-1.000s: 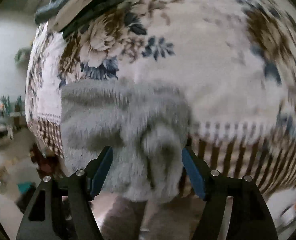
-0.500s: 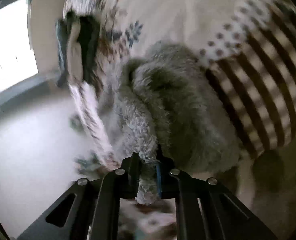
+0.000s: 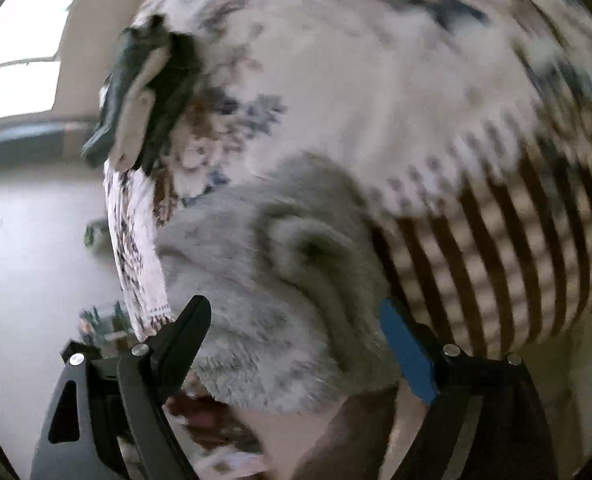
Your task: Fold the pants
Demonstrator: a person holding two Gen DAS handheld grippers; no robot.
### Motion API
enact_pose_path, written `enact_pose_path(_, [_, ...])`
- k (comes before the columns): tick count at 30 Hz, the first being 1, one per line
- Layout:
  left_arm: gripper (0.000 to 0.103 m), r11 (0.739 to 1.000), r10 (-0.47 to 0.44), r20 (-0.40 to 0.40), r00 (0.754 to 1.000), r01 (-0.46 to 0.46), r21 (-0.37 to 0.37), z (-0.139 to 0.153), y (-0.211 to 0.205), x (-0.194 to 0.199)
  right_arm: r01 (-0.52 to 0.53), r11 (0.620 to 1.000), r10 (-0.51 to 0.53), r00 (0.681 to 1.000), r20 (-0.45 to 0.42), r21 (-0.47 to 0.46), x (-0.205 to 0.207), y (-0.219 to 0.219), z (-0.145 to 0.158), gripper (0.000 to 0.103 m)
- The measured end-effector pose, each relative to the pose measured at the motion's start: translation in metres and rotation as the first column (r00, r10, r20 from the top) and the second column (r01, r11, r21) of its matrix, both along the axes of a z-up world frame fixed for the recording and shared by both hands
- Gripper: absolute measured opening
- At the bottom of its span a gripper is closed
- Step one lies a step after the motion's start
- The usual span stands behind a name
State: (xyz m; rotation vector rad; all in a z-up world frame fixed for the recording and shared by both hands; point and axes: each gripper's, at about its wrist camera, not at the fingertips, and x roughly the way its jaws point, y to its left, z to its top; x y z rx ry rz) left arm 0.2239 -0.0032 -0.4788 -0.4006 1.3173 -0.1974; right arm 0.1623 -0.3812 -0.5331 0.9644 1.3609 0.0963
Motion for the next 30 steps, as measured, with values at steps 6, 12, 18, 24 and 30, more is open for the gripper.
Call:
enact_pose_path(6, [0.072,0.999,-0.042,0.01,0.999,0.042,-0.001,-0.009,-0.001,0.018,-0.2,0.966,0.205,0.979,0.011,-0.164,0.077,0.043,-0.027,0.031])
enact_pose_path(12, [0.085,0.993,-0.061,-0.029,0.998,0.058,-0.1,-0.032,0.002,0.029,0.002,0.999,-0.005,0.999,-0.054,-0.051,0.083,-0.01,-0.068,0.025])
enact_pose_path(18, [0.094,0.976,-0.057,-0.05,0.997,0.045,-0.215,-0.042,0.005,0.037,-0.01,1.0,0.011,1.0,-0.015,0.021,0.064,-0.014,-0.048,0.089])
enact_pose_path(24, [0.094,0.965,-0.147,-0.084,0.985,0.125,-0.232,-0.061,-0.01,0.049,-0.145,0.988,0.149,0.984,-0.093,0.049,0.018,0.014,-0.08,0.09])
enact_pose_path(30, [0.094,0.947,-0.218,-0.152,0.964,0.171,-0.272,-0.094,-0.013,0.068,-0.083,0.972,0.115,0.984,-0.135,0.22,0.009,0.015,-0.141,0.1])
